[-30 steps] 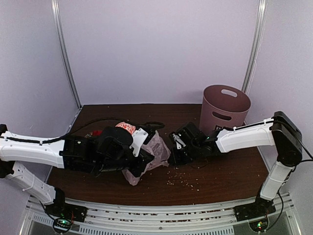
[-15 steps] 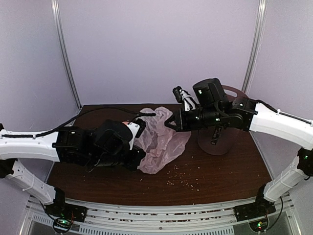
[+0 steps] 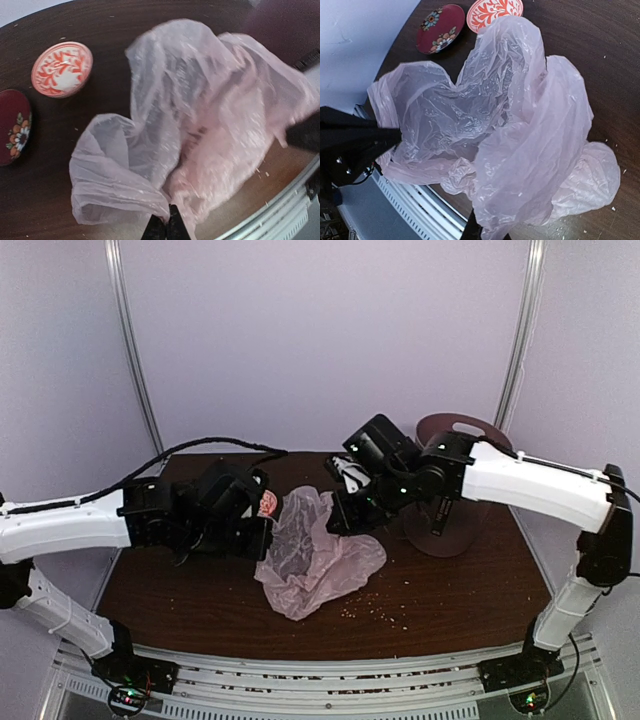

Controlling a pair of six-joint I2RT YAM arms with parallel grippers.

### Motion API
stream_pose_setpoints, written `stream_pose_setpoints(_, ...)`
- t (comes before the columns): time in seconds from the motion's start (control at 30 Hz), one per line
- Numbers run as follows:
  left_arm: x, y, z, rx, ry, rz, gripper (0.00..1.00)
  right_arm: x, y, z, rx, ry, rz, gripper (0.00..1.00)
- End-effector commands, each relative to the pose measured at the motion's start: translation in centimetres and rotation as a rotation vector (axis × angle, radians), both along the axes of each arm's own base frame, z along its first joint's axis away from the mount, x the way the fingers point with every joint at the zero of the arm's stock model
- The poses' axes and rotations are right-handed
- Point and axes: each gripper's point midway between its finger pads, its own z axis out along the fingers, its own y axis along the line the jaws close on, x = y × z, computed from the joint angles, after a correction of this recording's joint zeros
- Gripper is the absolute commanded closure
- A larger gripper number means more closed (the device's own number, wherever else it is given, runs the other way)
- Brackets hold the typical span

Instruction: Put the trash bags into the trash bin

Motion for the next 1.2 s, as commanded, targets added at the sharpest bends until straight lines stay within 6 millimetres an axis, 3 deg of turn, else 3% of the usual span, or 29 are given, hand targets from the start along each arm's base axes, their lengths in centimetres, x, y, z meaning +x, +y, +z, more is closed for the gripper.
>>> stream_pose_setpoints(0.0,8.3,1.7,3.8,-0.057,-0.079,0.143,1.00,7.6,1.7,1.8,-0.044,-0.116,-0.070,1.00)
stream_pose_setpoints(0.03,10.2,1.6,5.1,-0.052,-0.114,0.161,1.00,9.6,2.2,2.9,-0.040,-0.127,-0.093,1.00)
stream_pose_setpoints(0.07,11.9,1.3,7.9,-0.066,-0.171,0.167,1.00,11.4,2.8,5.2,-0.011,-0.153,-0.113,1.00)
stream_pose_setpoints(0.13,14.0,-0.4,14.3,-0.083,-0.314,0.109,1.00,14.2,3.8,12.6,0.131,-0.254,-0.156,1.00)
stream_pose_setpoints(0.17,14.4,-1.3,18.0,-0.117,-0.379,0.073,1.00,14.5,3.8,17.7,0.265,-0.328,-0.166,1.00)
stream_pose_setpoints(0.23,14.1,-2.4,25.1,-0.184,-0.494,0.008,1.00,13.0,3.3,24.8,0.452,-0.435,-0.139,1.00)
stream_pose_setpoints(0.3,11.8,-2.9,31.8,-0.244,-0.642,-0.067,1.00,9.3,1.3,29.9,0.550,-0.566,-0.124,1.00)
stream_pose_setpoints(0.33,9.5,-3.7,34.3,-0.263,-0.718,-0.123,1.00,7.1,-0.3,31.0,0.549,-0.626,-0.127,1.00)
stream_pose_setpoints(0.37,7.6,-4.6,34.9,-0.245,-0.772,-0.183,1.00,5.3,-0.8,31.5,0.528,-0.674,-0.115,1.00)
stream_pose_setpoints(0.4,5.9,-5.2,35.1,-0.233,-0.820,-0.224,1.00,3.9,-0.8,30.5,0.469,-0.696,-0.094,1.00)
stream_pose_setpoints(0.43,4.6,-6.0,32.6,-0.178,-0.810,-0.262,1.00,3.2,-0.7,28.2,0.385,-0.693,-0.069,1.00)
stream_pose_setpoints(0.47,4.1,-6.0,29.8,-0.147,-0.783,-0.265,1.00,2.9,-0.4,23.9,0.274,-0.657,-0.040,1.00)
stream_pose_setpoints(0.5,4.0,-6.2,24.0,-0.099,-0.689,-0.276,1.00,2.8,-0.5,18.9,0.166,-0.604,-0.021,1.00)
stream_pose_setpoints(0.57,2.4,-5.1,11.3,-0.020,-0.465,-0.320,1.00,2.3,-2.0,6.4,-0.066,-0.459,0.007,1.00)
stream_pose_setpoints(0.6,0.7,-3.9,5.1,-0.005,-0.327,-0.338,1.00,1.1,-3.1,-0.3,-0.172,-0.358,0.045,1.00)
stream_pose_setpoints(0.63,-1.7,-3.3,0.3,-0.011,-0.203,-0.375,1.00,-0.9,-4.3,-6.0,-0.245,-0.232,0.094,1.00)
stream_pose_setpoints(0.67,-4.3,-2.9,-2.6,-0.020,-0.123,-0.413,1.00,-3.3,-5.1,-9.9,-0.283,-0.117,0.146,1.00)
stream_pose_setpoints(0.7,-6.8,-2.9,-3.7,-0.026,-0.092,-0.448,1.00,-5.8,-5.6,-12.2,-0.290,-0.037,0.196,1.00)
stream_pose_setpoints(0.77,-9.4,-3.0,-2.7,-0.060,-0.091,-0.459,1.00,-9.7,-4.9,-12.1,-0.234,-0.031,0.254,1.00)
stream_pose_setpoints(0.87,-8.8,-3.2,1.6,-0.115,-0.150,-0.415,1.00,-11.9,-3.2,-8.2,-0.102,-0.078,0.285,1.00)
stream_pose_setpoints(0.93,-7.6,-3.7,4.9,-0.098,-0.244,-0.396,1.00,-11.2,-3.0,-5.4,-0.092,-0.137,0.274,1.00)
stream_pose_setpoints(1.03,-5.5,-4.6,8.5,-0.035,-0.358,-0.362,1.00,-9.3,-1.6,0.7,-0.021,-0.237,0.254,1.00)
stream_pose_setpoints(1.1,-3.9,-5.5,10.2,-0.018,-0.388,-0.344,1.00,-7.2,-0.6,4.7,0.044,-0.274,0.207,1.00)
stream_pose_setpoints(1.17,-1.1,-5.6,11.7,-0.019,-0.381,-0.270,1.00,-4.2,-0.2,7.6,0.083,-0.288,0.130,1.00)
